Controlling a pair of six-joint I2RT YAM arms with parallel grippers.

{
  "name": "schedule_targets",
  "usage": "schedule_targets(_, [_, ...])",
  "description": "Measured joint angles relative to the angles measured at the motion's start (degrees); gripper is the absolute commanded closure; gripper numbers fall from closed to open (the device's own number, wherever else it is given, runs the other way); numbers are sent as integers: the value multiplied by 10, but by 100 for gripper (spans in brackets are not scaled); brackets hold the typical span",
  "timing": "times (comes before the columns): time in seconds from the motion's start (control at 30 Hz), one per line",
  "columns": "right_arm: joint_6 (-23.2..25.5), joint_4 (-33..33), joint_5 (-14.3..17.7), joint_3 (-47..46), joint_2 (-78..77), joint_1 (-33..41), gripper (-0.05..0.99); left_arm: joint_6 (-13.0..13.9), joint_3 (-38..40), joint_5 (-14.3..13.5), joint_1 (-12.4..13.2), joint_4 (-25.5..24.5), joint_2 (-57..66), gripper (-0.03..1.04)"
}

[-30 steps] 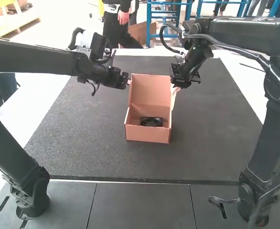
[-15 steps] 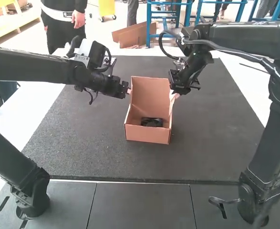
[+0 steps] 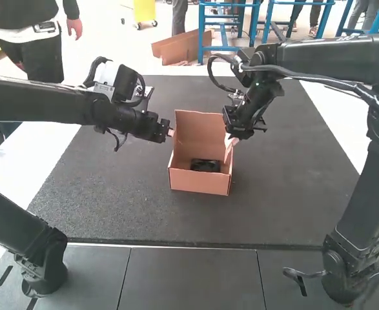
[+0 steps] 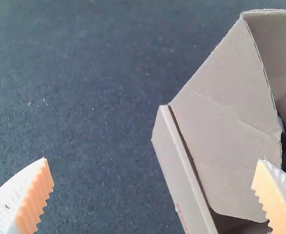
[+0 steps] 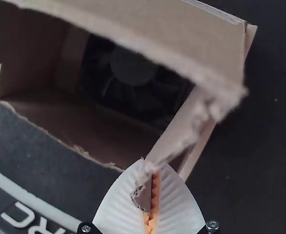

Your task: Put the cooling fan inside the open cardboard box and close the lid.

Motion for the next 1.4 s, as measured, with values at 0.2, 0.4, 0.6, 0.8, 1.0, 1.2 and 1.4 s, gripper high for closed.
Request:
schedule_targets(0.2, [0,0,4,-20,0,13,94,-1,-23,6,0,0,-16,4])
schedule_targets(0.4, [-8,0,32,-34,0,23,94,-2,-38,9,0,-11,-47,4])
schedule_targets(0.6, [-25,-1,59,-52,0,31,91,-2,-51,10,0,-29,-85,4])
schedule_targets(0.8, [-39,-11,68,-53,0,31,4,-2,-56,8,0,-37,-113,4])
schedule_targets(1.0, [-41,-9,45,-28,-5,30,2,-2,-56,-11,2,-20,-123,4])
schedule_targets(1.2, [-40,0,16,-19,-64,11,2,-2,-35,-38,8,13,-120,4])
schedule_targets(1.4, [-41,41,9,-20,-133,-36,2,-2,13,-67,8,45,-80,4])
